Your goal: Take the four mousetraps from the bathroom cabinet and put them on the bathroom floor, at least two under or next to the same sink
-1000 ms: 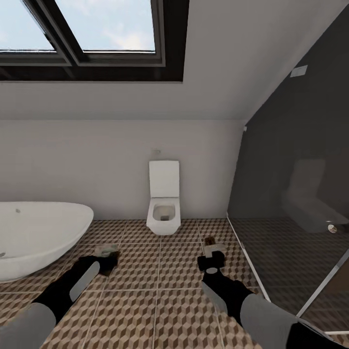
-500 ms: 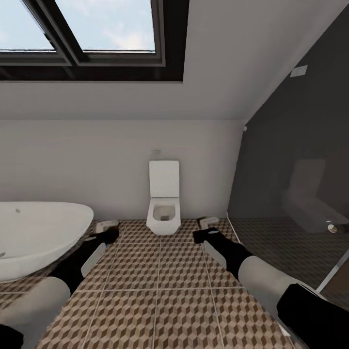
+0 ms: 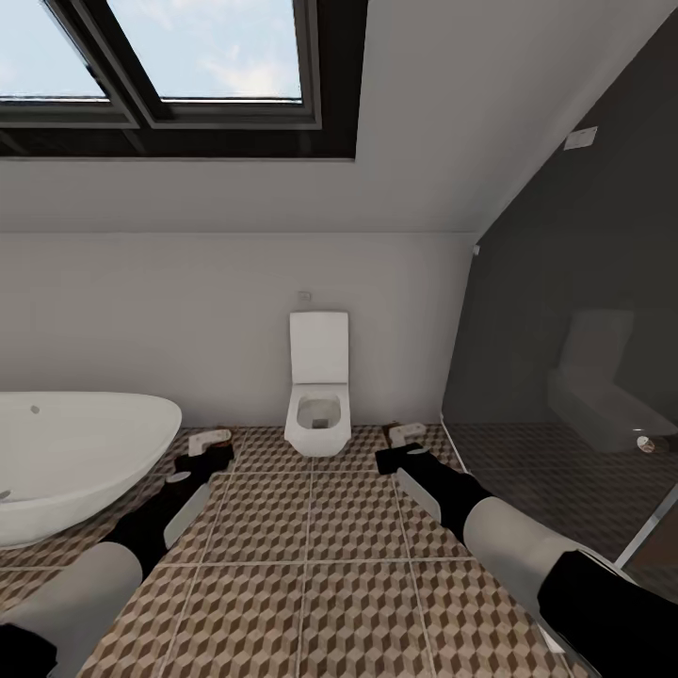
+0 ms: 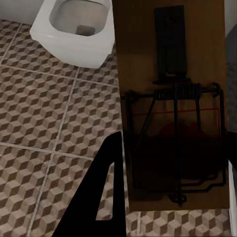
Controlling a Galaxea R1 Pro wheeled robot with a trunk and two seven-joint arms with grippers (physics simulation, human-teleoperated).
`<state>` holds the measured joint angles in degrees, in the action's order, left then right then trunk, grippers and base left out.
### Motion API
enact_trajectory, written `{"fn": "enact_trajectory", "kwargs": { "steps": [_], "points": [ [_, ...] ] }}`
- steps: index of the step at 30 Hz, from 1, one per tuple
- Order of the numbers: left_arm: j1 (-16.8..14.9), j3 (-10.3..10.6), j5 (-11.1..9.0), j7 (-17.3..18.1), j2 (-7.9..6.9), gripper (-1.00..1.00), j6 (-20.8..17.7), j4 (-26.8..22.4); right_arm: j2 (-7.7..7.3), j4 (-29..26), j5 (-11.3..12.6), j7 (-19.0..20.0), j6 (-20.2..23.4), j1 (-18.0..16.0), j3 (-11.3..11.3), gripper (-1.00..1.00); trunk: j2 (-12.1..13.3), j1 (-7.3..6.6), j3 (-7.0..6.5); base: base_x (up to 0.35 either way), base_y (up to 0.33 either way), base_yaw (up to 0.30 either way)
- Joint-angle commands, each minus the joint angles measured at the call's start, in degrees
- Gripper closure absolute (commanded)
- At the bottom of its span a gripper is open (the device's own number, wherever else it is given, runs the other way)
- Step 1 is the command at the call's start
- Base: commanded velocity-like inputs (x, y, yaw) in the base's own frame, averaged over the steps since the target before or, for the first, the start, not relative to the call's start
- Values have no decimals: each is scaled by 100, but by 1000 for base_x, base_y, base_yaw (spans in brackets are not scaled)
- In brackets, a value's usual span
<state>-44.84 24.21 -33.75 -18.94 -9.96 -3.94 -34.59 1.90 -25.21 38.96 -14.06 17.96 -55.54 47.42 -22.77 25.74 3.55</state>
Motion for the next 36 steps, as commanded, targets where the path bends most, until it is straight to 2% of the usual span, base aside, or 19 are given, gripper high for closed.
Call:
{"fn": "enact_trajectory", "kwargs": {
  "steps": [1, 10, 19, 21, 26, 32, 36],
  "points": [
    [-7, 54, -22, -64, -8, 100, -21, -4, -5, 0, 55, -61, 15, -10, 49, 100, -14, 4, 14, 0, 0, 0],
    [4, 304, -12, -70, 28, 100, -19, 60, -51, 16, 59, -68, -18, -10, 48, 100, -14, 4, 14, 0, 0, 0],
    [18, 330, -9, -66, 42, 100, -19, 91, -150, 16, 63, -79, -29, -10, 48, 100, -14, 4, 14, 0, 0, 0],
    [19, 330, -9, -63, 90, 100, -19, 165, -170, 16, 62, -79, -29, -10, 50, 100, -14, 4, 14, 0, 0, 0],
    [19, 332, -9, -58, 222, 100, -11, 331, -183, 19, 59, -79, -29, -10, 49, 100, -215, 114, 104, 0, 0, 0],
    [19, 333, -9, -57, 274, 100, -4, 378, -182, 24, 59, -72, -48, -10, 55, 100, -456, 246, 211, 0, 0, 0],
    [19, 330, -9, -57, 283, 100, 5, 383, -181, 52, 59, -73, -238, -10, 57, 100, -616, 334, 283, 0, 0, 0]
  ]
}}
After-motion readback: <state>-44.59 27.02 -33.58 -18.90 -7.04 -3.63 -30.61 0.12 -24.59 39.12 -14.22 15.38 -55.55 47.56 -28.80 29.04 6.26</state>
